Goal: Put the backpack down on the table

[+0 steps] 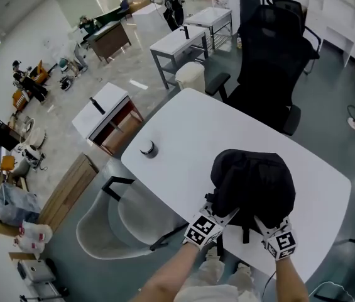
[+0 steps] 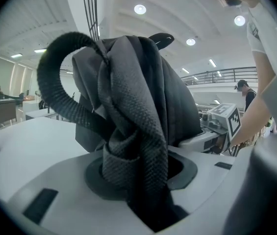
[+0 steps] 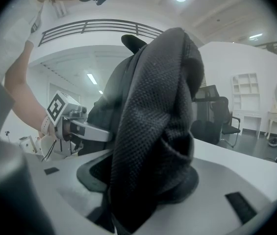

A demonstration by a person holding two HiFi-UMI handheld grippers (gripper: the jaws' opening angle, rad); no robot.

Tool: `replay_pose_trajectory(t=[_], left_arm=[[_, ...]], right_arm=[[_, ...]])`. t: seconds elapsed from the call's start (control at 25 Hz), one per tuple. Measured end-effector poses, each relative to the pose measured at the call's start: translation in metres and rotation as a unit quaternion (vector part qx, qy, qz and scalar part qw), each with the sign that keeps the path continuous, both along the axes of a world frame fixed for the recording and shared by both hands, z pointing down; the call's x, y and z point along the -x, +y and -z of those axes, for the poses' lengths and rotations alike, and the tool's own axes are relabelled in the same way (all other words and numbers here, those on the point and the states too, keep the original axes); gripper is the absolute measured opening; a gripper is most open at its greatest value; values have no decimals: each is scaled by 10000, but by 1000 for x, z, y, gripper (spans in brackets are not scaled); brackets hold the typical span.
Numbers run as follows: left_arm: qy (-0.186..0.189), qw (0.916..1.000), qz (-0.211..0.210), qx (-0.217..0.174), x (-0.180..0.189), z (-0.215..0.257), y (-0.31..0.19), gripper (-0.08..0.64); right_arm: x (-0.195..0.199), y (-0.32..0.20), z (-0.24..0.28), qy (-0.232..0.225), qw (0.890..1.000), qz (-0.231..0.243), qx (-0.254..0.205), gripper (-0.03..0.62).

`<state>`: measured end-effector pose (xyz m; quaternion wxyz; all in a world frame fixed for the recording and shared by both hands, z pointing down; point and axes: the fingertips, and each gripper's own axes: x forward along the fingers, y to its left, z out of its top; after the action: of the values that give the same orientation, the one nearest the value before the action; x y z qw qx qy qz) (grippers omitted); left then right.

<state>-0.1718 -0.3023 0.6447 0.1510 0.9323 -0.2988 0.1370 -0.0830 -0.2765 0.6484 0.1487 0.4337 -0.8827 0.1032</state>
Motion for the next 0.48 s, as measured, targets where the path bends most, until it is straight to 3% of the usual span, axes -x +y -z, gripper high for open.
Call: replay_pose_trajectory(t=[0.48], left_arm=[[-44,10000,23,11,3,-5,-4,176]], right_arm=[[3,-4,-5,-50,10000,4,80,236]])
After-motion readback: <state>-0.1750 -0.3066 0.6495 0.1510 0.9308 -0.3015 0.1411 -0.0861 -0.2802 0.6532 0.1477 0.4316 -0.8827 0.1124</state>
